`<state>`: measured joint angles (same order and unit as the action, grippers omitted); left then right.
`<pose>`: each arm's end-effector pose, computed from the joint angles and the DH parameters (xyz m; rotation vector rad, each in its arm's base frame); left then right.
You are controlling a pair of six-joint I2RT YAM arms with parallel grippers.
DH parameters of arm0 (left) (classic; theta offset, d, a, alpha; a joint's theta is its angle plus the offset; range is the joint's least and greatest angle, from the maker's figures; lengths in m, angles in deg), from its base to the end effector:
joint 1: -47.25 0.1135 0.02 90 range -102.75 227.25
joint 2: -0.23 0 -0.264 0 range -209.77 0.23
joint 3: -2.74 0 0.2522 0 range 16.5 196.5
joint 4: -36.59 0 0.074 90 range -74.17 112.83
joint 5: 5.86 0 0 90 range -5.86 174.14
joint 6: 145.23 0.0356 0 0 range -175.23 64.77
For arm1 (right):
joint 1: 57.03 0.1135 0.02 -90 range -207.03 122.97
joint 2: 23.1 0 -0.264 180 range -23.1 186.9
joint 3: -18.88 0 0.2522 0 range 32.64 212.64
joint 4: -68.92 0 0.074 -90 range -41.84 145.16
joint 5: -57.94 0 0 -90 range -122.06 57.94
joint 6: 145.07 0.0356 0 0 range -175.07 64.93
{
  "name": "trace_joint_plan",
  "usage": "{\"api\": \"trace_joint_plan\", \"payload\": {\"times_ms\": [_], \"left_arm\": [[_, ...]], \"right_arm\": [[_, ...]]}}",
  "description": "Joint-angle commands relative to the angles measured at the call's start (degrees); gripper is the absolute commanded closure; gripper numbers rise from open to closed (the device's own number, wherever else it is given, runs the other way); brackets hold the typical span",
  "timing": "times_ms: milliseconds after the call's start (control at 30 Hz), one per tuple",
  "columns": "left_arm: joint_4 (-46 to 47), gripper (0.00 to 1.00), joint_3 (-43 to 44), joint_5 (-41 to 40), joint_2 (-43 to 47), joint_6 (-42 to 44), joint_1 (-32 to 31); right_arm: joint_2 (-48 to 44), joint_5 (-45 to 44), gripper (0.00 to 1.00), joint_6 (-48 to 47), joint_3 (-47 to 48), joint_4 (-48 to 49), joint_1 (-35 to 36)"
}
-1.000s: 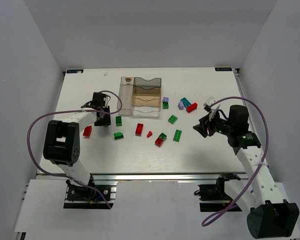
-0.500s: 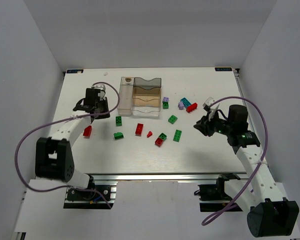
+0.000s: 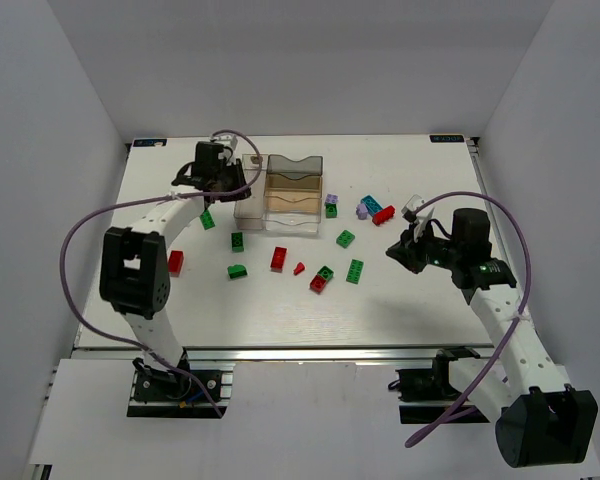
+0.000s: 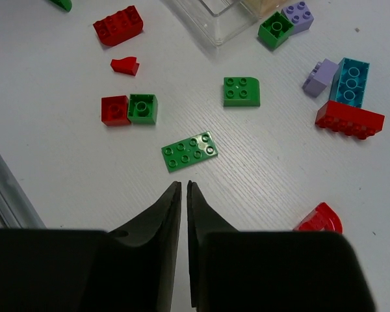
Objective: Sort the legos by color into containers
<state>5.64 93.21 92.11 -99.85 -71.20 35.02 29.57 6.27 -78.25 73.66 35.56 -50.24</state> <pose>0.3878 -0.0891 0.2603 -0.0013 2.3051 -0.4141 0.1951 0.0455 0.2798 -0.8912 1.8228 0.5252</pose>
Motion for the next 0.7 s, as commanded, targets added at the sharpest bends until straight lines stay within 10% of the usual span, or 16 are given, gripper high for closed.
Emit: {"api": "trace_joint_plan", "payload": {"times_ms": [0, 167, 333, 500, 667], "left_arm": [[-1.88, 0.9, 4.85, -1.2, -2.75, -0.38, -1.39], [-3.9, 0.42, 8.1, -4.1, -6.36, 0.06, -2.54], [-4.69, 0.25, 8.28, -5.59, -4.87, 0.32, -3.68], [-4.7, 0.27, 2.25, -4.72, 5.02, -0.2, -4.21], [-0.31, 0.68, -14.1, -5.68, 21.12, -2.13, -3.68]], "right_arm": [[0.42, 0.52, 0.85, -0.55, -0.32, 1.14, 0.25], [0.6, 0.17, 0.73, -0.73, -0.23, 1.05, 0.42], [0.95, 0.26, 0.42, -1.6, -0.23, 1.05, 0.68], [2.18, 2.45, 0.27, -3.8, -1.02, 0.44, 1.38], [7.78, 0.97, 0.32, -3.99, -1.12, 0.79, 4.28]]}}
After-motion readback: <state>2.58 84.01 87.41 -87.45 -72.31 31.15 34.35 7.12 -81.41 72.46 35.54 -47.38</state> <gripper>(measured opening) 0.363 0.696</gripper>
